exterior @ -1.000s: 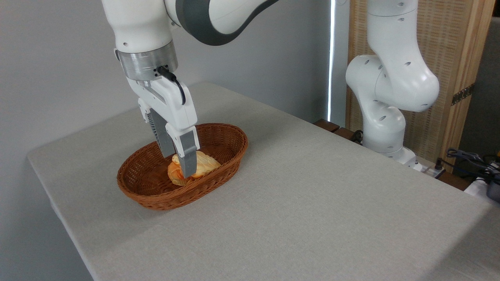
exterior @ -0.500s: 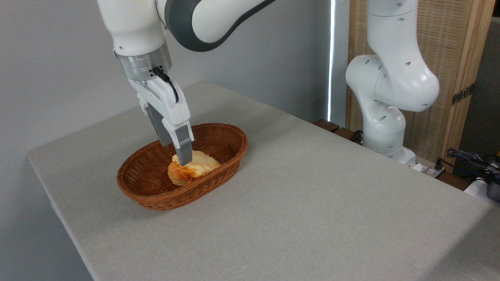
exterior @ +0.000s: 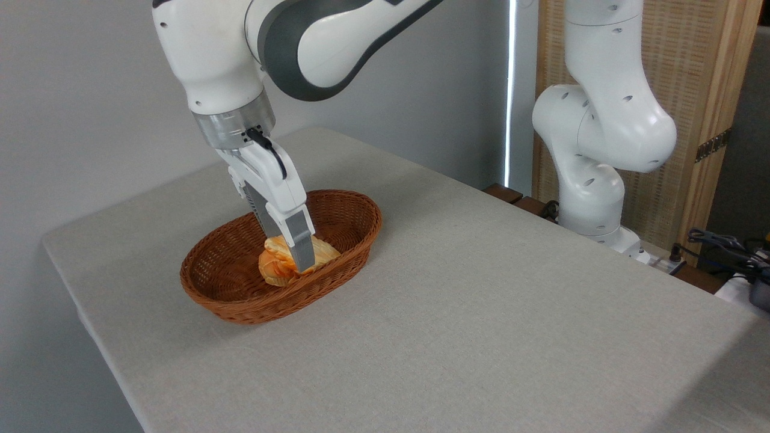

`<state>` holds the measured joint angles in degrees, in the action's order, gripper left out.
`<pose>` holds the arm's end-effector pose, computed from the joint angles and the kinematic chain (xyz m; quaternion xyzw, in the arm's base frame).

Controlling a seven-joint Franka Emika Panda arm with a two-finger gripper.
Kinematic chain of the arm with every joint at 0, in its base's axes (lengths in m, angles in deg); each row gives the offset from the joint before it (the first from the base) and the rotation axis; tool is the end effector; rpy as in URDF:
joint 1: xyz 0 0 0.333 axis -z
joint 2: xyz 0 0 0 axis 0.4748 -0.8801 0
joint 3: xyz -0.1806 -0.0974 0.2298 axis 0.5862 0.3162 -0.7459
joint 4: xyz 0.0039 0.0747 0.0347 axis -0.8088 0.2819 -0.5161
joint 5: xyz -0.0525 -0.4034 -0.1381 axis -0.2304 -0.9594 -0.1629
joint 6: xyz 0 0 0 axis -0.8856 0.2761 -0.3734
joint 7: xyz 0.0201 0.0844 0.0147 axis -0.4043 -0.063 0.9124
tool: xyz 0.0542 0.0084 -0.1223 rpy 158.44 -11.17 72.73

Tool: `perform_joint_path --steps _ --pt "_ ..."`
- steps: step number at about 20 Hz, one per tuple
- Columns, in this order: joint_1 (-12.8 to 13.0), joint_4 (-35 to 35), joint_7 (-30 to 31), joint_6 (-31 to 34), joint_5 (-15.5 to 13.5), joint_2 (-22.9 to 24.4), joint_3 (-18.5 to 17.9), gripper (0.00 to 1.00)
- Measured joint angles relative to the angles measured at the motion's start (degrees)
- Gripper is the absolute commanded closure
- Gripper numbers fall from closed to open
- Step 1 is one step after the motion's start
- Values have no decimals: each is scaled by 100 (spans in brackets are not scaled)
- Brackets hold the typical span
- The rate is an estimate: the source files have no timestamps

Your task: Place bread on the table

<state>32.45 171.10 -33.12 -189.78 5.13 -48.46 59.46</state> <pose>0.6020 -0.1423 0.4489 0.9076 -0.4140 -0.0430 0.0546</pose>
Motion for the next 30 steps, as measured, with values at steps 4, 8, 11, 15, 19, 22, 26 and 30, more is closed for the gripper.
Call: perform_joint_path --steps 4,8,11,15,19,22,26,30 --pt "5 106 0 0 5 -103 165 0" --pt "0 161 0 -3 5 -132 173 19" --pt "0 161 0 -4 5 -131 173 63" --pt "-3 161 0 -6 5 -131 173 62" --pt "-3 161 0 -6 5 -131 173 58" --pt "-3 161 0 -6 5 -129 173 58" --pt "-4 160 0 -8 5 -126 173 60" --pt "-6 160 0 -8 5 -122 172 63"
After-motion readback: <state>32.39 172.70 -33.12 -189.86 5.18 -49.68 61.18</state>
